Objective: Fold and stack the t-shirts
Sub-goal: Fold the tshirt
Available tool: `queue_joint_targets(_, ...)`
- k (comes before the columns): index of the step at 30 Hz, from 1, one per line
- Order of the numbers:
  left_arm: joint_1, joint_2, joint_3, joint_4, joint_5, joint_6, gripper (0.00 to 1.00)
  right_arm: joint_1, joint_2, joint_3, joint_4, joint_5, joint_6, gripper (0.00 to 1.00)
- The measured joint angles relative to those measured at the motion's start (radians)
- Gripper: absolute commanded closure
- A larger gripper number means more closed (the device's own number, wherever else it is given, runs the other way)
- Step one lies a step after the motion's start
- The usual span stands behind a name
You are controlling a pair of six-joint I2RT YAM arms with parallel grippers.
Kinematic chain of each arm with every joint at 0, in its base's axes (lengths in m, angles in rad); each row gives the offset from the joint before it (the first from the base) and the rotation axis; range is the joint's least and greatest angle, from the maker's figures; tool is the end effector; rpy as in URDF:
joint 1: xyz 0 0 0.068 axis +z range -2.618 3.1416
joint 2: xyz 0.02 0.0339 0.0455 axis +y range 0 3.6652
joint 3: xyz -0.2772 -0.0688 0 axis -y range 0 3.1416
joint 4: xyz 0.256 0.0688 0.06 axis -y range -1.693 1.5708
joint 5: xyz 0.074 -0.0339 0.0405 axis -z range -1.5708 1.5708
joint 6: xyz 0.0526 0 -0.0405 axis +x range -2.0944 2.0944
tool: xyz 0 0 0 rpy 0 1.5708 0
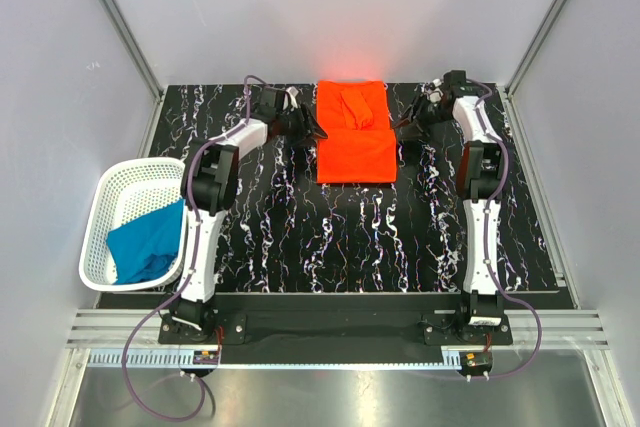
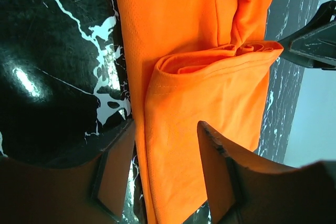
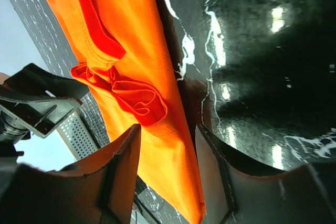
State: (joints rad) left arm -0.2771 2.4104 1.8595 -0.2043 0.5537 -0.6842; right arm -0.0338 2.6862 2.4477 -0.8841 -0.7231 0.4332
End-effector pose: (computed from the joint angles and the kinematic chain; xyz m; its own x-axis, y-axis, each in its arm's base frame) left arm 0.5333 -0.1804 0.1343 -0.8907 -0.3056 -0.3364 0.0490 0.6713 -0.7395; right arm 0.5819 0.0152 0.1310 -0.9272 0.3463 -0.1430 0.1410 0.6761 0.7232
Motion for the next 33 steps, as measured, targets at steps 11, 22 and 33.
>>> queue_joint_targets(11,0.011,0.06,0.038,0.058,-0.002,-0.056,0.61,0.011,0.032,0.003,0.004,-0.004,0.012,0.61)
queue_joint_targets(22,0.042,0.078,0.028,0.097,-0.013,-0.124,1.0,0.018,0.087,0.069,0.044,-0.004,0.066,0.8)
queue_joint_targets(33,0.085,0.068,0.019,0.134,0.021,-0.146,0.46,0.021,0.096,0.091,0.097,-0.012,0.147,0.52)
